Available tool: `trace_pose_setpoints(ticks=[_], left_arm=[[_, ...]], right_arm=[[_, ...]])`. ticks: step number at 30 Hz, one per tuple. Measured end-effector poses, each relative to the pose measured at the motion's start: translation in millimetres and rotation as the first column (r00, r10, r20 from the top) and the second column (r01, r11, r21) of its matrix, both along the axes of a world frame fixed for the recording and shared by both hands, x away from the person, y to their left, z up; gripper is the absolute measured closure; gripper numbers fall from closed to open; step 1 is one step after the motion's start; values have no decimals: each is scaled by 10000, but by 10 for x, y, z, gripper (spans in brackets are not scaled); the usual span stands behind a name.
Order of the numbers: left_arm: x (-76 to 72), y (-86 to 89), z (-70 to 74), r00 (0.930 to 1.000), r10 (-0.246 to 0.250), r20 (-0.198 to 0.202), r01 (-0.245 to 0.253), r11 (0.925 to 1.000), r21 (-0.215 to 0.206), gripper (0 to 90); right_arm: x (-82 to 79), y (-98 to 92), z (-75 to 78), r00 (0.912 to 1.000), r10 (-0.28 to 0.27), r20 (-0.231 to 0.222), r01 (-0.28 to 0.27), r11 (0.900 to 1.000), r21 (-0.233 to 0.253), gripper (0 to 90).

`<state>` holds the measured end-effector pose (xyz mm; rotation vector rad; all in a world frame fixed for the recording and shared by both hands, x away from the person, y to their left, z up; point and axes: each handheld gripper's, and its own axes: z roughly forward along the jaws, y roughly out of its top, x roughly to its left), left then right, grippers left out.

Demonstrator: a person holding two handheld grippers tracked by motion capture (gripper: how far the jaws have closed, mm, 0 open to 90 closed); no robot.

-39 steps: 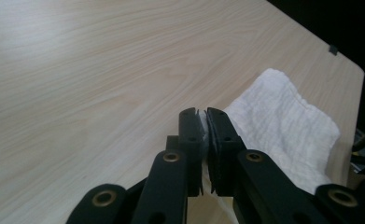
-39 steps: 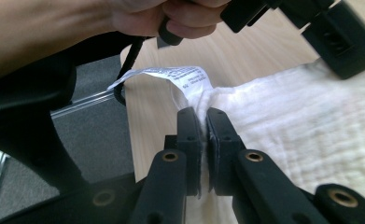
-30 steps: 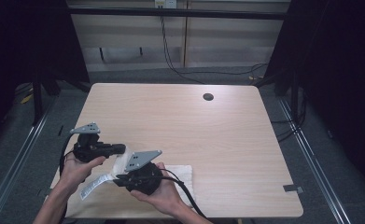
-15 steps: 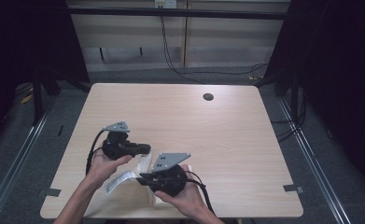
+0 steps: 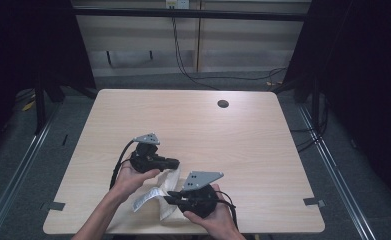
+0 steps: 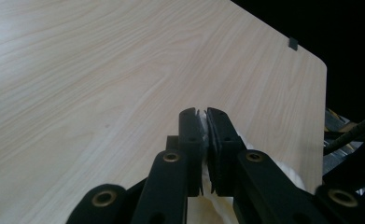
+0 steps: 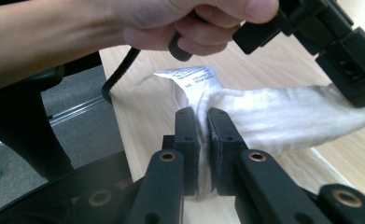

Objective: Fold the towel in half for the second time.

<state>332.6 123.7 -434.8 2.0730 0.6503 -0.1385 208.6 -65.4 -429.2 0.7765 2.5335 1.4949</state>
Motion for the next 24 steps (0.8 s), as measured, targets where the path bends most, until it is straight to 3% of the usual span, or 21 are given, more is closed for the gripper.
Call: trace_pose_setpoints(ticks=[3, 11, 14, 19, 24], left_arm=[[16, -78, -59, 9998, -131, -130, 133, 9998, 143, 854], [55, -240, -225, 9984, -125, -546, 130, 9999, 96, 854], [43, -301, -314, 9982, -138, -576, 168, 9985, 513, 854], [46, -348, -405, 9965, -37, -833, 70, 9992, 402, 853], [30, -437, -434, 9974, -139, -703, 195, 9965, 808, 851]], right_arm=[[-59, -61, -7, 9995, -260, 154, 264, 9993, -265, 833], [-53, -191, -185, 9983, -533, -253, 523, 9979, -388, 836], [-50, -201, -232, 9981, -525, -322, 512, 9979, -408, 834], [-81, -276, -327, 9973, -599, -424, 559, 9944, -891, 821], [-100, -359, -432, 9963, -605, -616, 548, 9944, -904, 803]])
